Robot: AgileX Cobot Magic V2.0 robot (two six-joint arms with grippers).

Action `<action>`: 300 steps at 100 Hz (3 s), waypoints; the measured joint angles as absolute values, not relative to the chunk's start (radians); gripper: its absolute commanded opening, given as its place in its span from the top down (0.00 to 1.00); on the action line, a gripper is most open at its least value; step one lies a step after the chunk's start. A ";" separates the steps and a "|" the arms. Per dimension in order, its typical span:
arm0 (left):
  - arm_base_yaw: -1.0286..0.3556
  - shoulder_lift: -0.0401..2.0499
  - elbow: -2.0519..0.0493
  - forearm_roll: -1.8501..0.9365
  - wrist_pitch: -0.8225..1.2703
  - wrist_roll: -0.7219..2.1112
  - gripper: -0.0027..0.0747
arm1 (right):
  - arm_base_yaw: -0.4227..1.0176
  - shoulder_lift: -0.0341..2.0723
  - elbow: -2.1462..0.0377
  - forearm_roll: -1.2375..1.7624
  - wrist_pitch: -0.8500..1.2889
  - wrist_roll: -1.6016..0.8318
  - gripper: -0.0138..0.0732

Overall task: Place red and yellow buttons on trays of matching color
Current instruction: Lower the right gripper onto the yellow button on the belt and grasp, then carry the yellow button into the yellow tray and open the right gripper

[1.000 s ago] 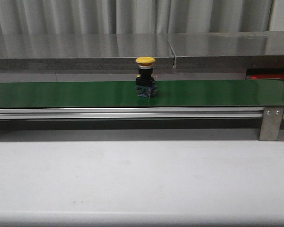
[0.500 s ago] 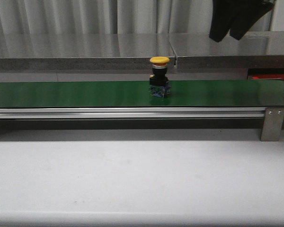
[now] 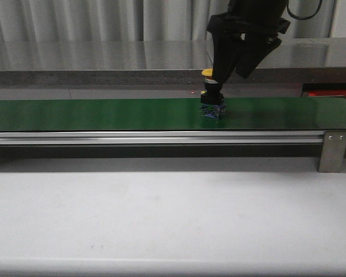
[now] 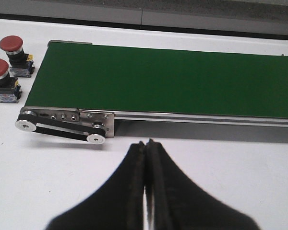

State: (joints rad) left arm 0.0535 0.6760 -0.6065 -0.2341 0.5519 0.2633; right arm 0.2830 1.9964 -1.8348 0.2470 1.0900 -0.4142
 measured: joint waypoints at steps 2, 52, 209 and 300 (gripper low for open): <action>0.053 0.676 -0.606 -0.234 0.552 0.263 0.99 | 0.283 1.998 -1.837 0.247 1.087 -0.414 0.29; 0.053 0.676 -0.606 -0.234 0.550 0.263 0.99 | 0.283 2.118 -1.948 0.183 1.080 -0.400 0.72; 0.053 0.676 -0.606 -0.234 0.550 0.263 0.99 | -0.580 1.850 -1.440 0.394 0.854 -0.373 0.72; 0.053 0.676 -0.606 -0.234 0.550 0.263 0.99 | -0.553 1.954 -1.391 0.411 0.782 -0.385 0.21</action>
